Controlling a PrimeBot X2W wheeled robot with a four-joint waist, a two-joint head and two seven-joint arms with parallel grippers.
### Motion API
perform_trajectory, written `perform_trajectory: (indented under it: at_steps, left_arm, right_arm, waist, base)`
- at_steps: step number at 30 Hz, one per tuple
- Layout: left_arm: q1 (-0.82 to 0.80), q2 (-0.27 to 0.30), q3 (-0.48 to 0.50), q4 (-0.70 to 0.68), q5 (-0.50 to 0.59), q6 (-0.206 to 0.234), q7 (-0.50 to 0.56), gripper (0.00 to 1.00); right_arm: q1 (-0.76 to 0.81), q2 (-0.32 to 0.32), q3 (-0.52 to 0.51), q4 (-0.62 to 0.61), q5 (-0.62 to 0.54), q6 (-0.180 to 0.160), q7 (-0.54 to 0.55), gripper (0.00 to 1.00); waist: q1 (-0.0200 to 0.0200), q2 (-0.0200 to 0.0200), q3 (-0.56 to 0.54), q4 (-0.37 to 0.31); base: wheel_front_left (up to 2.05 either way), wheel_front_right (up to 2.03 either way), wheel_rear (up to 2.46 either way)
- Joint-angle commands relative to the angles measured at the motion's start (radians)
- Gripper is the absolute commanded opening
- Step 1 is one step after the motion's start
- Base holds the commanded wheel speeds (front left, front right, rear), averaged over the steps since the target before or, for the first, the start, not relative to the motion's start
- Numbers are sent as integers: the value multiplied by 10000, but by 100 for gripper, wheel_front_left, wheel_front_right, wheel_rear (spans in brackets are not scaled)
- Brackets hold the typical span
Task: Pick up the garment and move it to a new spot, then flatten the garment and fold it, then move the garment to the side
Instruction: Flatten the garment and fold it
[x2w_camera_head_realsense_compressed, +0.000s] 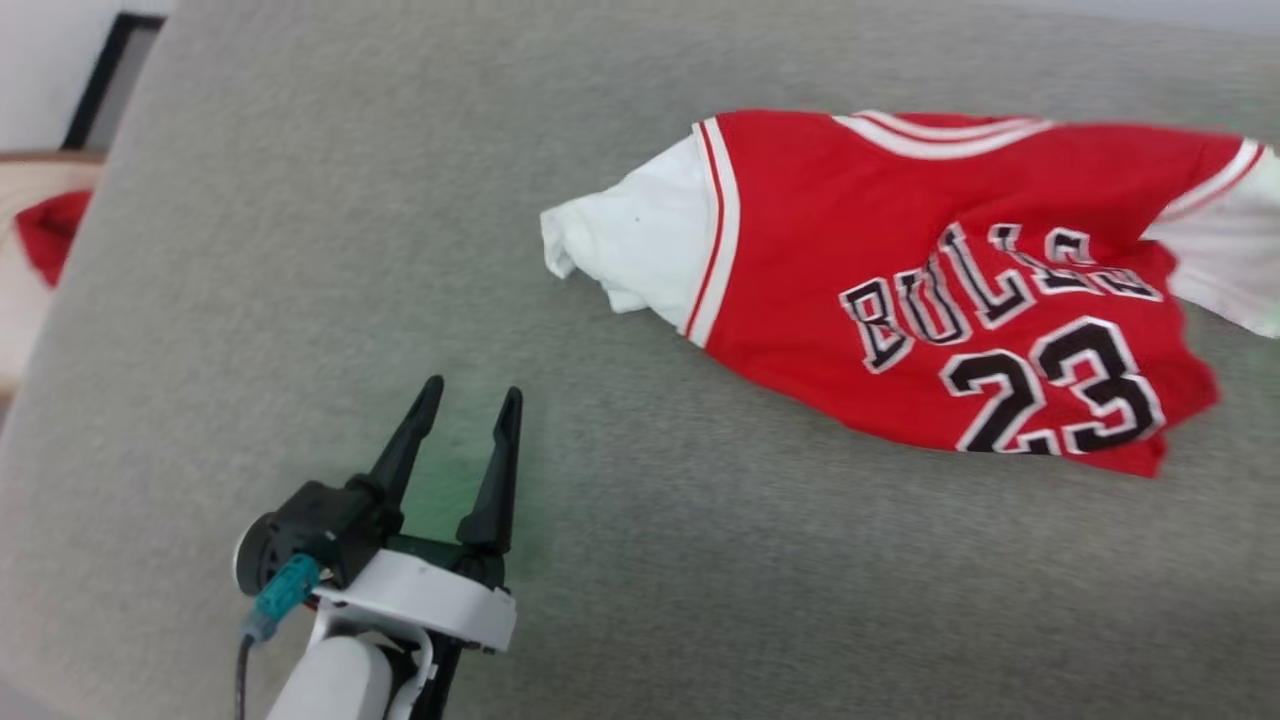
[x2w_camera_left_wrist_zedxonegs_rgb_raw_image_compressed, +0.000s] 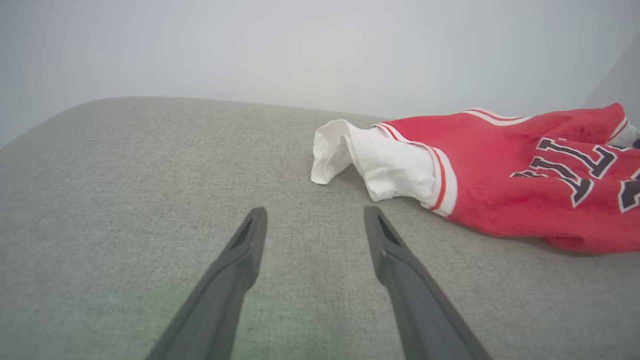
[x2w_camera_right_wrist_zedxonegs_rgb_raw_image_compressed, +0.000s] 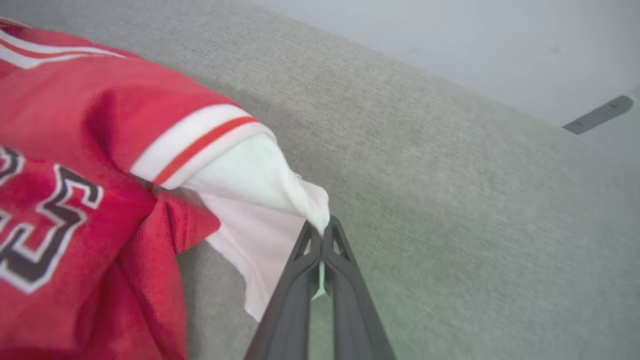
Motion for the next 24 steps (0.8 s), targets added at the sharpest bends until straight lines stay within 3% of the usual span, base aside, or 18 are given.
perform_trajectory:
  at_steps: [1,7,13,17,19,20,21,22,24]
  left_arm:
    - [132,47,69,-45,53,-11,-1,100]
    - [370,94,240,-116,89,-18,-2,100]
    - [427,112,276,-150,57,-36,-2,100]
    - [292,111,237,-81,27,-44,-2,100]
    - [204,89,197,-48,14,-57,-1,100]
    - [170,86,175,-24,14,-62,-1,100]
    - [143,90,161,-1,11,-66,-1,100]
    - [114,95,150,16,6,-67,6,100]
    - [64,142,155,40,-12,-62,33,100]
  right_arm:
    - [308,-134,-290,-203,67,-11,-115,0]
    - [2303,-574,-2079,-1262,-403,-10,-525,0]
    - [3480,263,-3881,-1157,-1581,-10,-955,0]
    - [3288,1218,-4250,-444,-2582,-10,-1196,0]
    - [3003,1401,-4289,1,-3193,-11,-1443,1]
    - [2868,1662,-4352,249,-3304,-10,-1575,16]
    - [2775,1886,-4395,506,-3425,-8,-1707,42]
    - [2702,1962,-4396,707,-3620,-8,-1848,96]
    - [2541,2128,-4480,1024,-3814,-10,-2123,100]
  waist:
    - [0,0,-380,-549]
    - [0,0,-526,-859]
    - [0,0,-537,-931]
    - [0,0,-506,-958]
    - [0,0,-486,-937]
    - [0,0,-480,-932]
    - [0,0,-476,-933]
    - [0,0,-473,-937]
    - [0,0,-490,-960]
  base:
    - [0,0,0]
    - [0,0,0]
    - [0,0,0]
    - [0,0,0]
    - [0,0,0]
    - [0,0,0]
    - [0,0,0]
    - [0,0,0]
    - [0,0,0]
